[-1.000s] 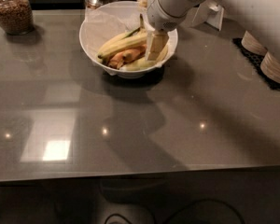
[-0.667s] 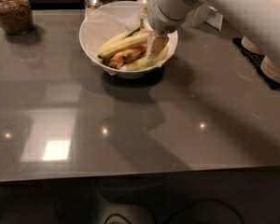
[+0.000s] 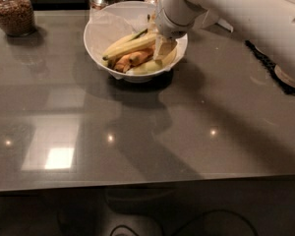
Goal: Pick banana from white bowl
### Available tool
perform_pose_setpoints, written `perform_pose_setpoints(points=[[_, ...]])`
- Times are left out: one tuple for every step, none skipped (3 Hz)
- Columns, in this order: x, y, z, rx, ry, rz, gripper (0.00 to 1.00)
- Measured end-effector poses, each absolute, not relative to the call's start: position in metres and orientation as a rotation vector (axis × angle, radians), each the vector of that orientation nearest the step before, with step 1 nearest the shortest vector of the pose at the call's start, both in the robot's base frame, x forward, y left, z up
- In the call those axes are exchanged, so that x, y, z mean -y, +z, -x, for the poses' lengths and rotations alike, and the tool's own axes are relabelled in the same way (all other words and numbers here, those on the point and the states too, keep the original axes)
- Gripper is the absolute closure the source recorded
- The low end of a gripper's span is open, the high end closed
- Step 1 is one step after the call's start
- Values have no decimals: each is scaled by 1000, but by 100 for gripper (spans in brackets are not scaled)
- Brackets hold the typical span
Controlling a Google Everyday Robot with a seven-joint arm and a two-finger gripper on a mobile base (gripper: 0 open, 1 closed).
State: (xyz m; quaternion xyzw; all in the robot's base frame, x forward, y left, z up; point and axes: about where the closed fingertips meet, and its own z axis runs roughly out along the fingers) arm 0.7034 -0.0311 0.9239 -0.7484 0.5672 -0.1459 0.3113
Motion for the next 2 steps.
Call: perform_pose_setpoints(points=[[30, 926, -707, -1502, -409, 1968, 59], [29, 932, -705, -1511, -436, 1965, 82]])
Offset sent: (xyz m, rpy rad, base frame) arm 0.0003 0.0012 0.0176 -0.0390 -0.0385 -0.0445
